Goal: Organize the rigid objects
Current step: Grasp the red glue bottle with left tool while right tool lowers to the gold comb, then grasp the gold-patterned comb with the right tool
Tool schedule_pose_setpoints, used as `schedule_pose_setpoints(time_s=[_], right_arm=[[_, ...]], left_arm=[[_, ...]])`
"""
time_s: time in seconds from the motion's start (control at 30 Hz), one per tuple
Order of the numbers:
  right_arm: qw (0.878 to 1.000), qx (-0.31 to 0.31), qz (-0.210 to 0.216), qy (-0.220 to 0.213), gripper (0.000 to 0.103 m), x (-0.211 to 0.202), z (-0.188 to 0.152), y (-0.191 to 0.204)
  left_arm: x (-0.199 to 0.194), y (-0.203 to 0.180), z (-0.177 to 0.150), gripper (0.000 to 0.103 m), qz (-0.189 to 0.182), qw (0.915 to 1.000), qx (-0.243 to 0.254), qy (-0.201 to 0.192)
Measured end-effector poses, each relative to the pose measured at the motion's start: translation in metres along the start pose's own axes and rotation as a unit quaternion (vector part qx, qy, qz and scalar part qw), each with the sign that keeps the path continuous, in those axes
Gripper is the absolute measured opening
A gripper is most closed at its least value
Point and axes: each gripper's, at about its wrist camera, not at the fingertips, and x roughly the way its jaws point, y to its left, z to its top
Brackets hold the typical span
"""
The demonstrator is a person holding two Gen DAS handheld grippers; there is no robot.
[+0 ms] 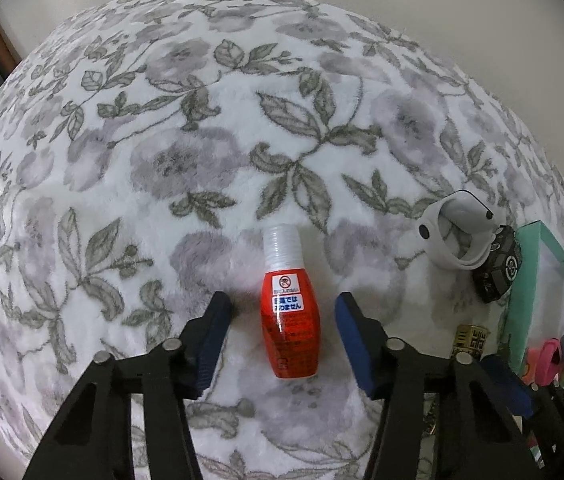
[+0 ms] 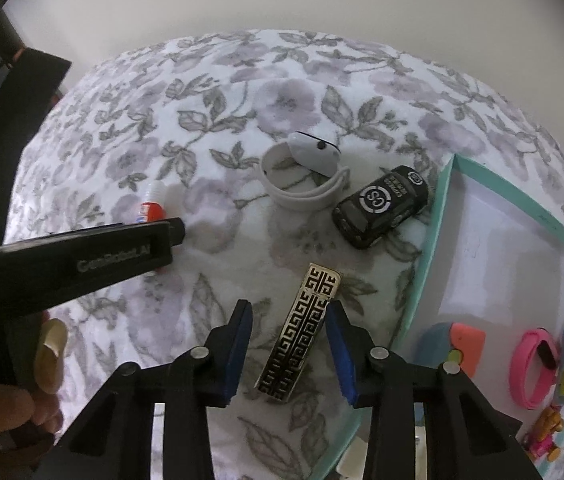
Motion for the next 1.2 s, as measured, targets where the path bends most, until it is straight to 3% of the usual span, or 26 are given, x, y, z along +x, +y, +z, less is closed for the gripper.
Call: schedule_pose_setpoints(time_s=[0.43, 0.67, 0.77, 0.93, 1.07, 1.2], right_arm=[[1.0, 0.0, -0.014, 0.028, 0.041, 0.018, -0.002, 0.0], [0.999, -0.016, -0.027, 0.019, 0.041, 0.019, -0.003, 0.005], [0.999, -0.02, -0.031, 0.016, 0.041, 0.02, -0.003, 0.006], [0.999, -0.026, -0.039, 0.012, 0.041, 0.02, -0.003, 0.011], [0.999, -0.025, -0.041, 0.009, 0.033, 0.02, -0.005, 0.013], [1.0, -0.005, -0.011, 0.009, 0.026, 0.017, -0.004, 0.004]], left_arm=[[-0.002, -0.021, -0.001, 0.053, 0.002, 0.9999, 0.011, -0.002], [-0.001, -0.038, -0.001, 0.053, 0.013, 0.9995, 0.029, -0.004], [-0.002, -0.046, -0.001, 0.04, 0.01, 0.9994, 0.032, -0.005], [0.0, -0.056, 0.0, 0.035, 0.009, 0.9992, 0.037, -0.006], [-0.001, -0.062, 0.002, 0.03, -0.004, 0.9995, 0.03, -0.005], [-0.002, -0.06, 0.004, 0.03, -0.053, 0.9985, 0.011, 0.001]])
